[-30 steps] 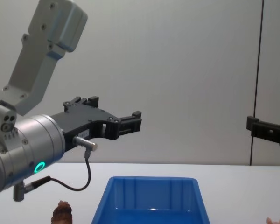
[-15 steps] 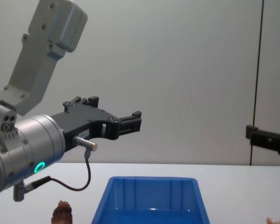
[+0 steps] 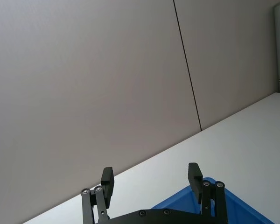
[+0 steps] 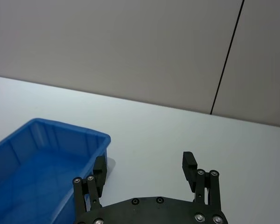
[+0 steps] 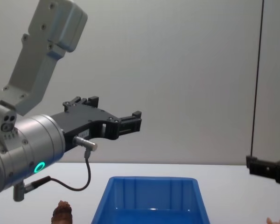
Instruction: Pick up the two dolls from the table and place them into the box.
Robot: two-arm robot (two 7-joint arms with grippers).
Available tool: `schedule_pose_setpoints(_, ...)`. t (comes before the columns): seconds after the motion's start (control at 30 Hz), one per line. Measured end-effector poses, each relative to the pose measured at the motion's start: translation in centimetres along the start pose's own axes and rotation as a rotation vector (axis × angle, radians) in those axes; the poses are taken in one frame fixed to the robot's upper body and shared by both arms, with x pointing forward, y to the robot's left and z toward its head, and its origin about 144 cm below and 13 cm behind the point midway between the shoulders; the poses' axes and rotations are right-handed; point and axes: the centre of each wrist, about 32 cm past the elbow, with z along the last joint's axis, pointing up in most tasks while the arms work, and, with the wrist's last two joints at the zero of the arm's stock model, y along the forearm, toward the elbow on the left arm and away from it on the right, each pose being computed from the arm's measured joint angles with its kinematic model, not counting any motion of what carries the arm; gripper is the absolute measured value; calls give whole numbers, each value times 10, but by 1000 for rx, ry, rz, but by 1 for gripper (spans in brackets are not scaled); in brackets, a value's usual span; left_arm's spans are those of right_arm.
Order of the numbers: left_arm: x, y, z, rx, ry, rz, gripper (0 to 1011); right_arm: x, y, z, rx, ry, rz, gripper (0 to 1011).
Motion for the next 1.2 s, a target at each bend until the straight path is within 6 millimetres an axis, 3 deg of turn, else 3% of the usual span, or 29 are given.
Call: schedule_pose_setpoints(1.2, 0, 0, 0, 0, 0, 0, 1001, -19, 1, -32, -321, -33, -122, 1001)
